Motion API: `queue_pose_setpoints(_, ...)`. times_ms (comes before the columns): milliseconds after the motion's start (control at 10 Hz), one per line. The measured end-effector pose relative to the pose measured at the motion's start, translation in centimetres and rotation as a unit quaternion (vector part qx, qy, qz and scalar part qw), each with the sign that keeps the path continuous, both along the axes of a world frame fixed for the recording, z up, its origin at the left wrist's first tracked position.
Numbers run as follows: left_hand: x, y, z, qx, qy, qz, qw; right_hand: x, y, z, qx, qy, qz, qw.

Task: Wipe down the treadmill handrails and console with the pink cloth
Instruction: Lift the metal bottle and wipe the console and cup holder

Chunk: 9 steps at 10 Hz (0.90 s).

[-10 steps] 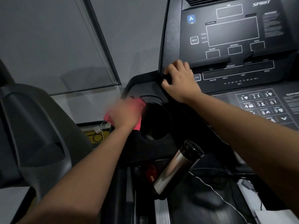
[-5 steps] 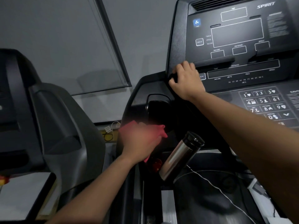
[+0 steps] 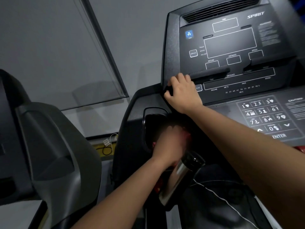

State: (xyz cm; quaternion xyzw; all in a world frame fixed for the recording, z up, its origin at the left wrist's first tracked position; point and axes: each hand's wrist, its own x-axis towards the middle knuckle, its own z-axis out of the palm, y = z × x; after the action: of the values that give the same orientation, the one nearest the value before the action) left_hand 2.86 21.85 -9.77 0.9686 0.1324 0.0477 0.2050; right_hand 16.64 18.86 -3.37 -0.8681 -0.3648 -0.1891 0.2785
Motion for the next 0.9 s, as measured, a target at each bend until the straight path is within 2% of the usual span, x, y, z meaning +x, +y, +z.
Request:
queue_pose_setpoints(200,1.3,0.3,0.1,-0.099,0.009,0.080,0.992,0.1,0.0,0.0,0.001,0.004,0.003,1.000)
queue_pose_setpoints(400,4.0,1.5,-0.8,-0.186,-0.038,0.180,0.965,-0.2,-0.1,0.1,-0.005,0.003,-0.002,1.000)
queue_pose_setpoints(500,6.3,1.9,-1.0,-0.146,-0.017,0.241,0.959,-0.2,0.0,0.1,-0.013,-0.001,0.000,1.000)
queue_pose_setpoints(600,6.8,3.0,-0.3,0.012,-0.017,0.225,0.974,-0.1,-0.1,0.0,-0.015,0.004,0.005,1.000)
queue_pose_setpoints(700,5.5,4.9,0.6,0.177,-0.003,0.141,0.974,-0.1,-0.1,0.1,-0.015,0.008,0.010,1.000)
queue_pose_setpoints(900,5.1,9.1,1.8,0.321,-0.010,0.100,0.942,-0.1,-0.2,0.2,-0.012,0.014,0.013,1.000)
